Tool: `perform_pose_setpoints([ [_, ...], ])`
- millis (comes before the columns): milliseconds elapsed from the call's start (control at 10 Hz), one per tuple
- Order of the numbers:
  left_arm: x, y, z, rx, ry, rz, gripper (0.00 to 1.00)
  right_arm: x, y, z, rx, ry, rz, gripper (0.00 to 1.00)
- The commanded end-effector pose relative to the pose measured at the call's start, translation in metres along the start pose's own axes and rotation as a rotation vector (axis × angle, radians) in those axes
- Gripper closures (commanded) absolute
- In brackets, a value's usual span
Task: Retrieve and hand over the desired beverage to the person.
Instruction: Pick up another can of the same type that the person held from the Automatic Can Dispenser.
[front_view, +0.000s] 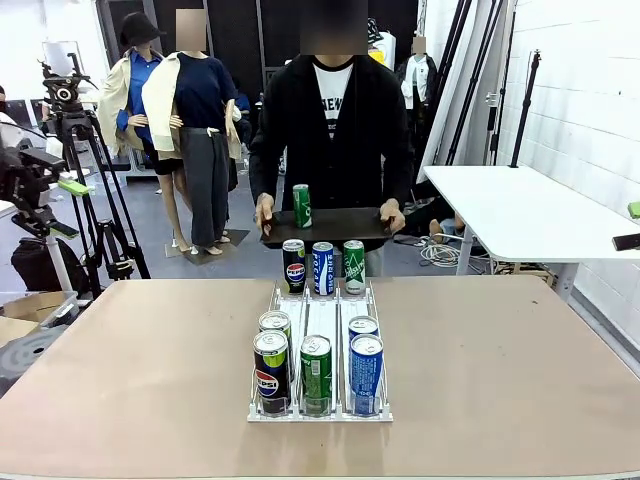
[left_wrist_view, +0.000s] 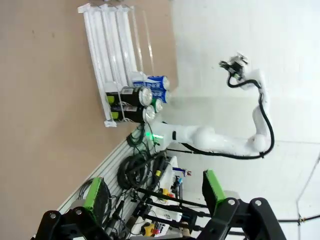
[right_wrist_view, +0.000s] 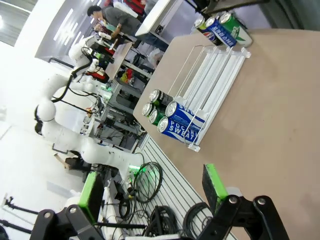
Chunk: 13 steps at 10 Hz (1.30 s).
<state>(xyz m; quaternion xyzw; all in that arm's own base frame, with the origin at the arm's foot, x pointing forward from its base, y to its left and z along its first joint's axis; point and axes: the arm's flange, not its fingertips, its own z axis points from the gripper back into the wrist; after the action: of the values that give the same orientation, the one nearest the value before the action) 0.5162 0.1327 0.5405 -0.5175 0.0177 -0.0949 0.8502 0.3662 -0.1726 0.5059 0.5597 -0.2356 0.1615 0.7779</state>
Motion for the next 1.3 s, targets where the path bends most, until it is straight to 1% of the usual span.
perform_pose_setpoints([
  [0, -0.004, 0.013, 0.014, -0.11, 0.037, -0.037, 0.0, -0.002, 0.0, -0.003, -0.011, -0.008, 0.004, 0.0],
  [100, -0.001, 0.022, 0.008, -0.121, 0.061, -0.027, 0.0, -0.002, 0.0, -0.003, -0.011, -0.008, 0.004, 0.0],
  [300, 0.005, 0.035, -0.002, -0.121, 0.041, -0.044, 0.0, -0.002, 0.0, -0.003, -0.011, -0.008, 0.004, 0.0],
  [400, 0.005, 0.032, -0.002, -0.1, 0.008, -0.061, 0.0, -0.002, 0.0, -0.003, -0.011, -0.008, 0.004, 0.0],
  [500, -0.004, 0.036, -0.002, -0.114, 0.059, -0.011, 0.0, -0.002, 0.0, -0.003, -0.011, -0.008, 0.004, 0.0],
  [1200, -0.004, 0.036, -0.002, -0.114, 0.059, -0.011, 0.0, -0.002, 0.0, -0.003, -0.011, -0.008, 0.004, 0.0],
])
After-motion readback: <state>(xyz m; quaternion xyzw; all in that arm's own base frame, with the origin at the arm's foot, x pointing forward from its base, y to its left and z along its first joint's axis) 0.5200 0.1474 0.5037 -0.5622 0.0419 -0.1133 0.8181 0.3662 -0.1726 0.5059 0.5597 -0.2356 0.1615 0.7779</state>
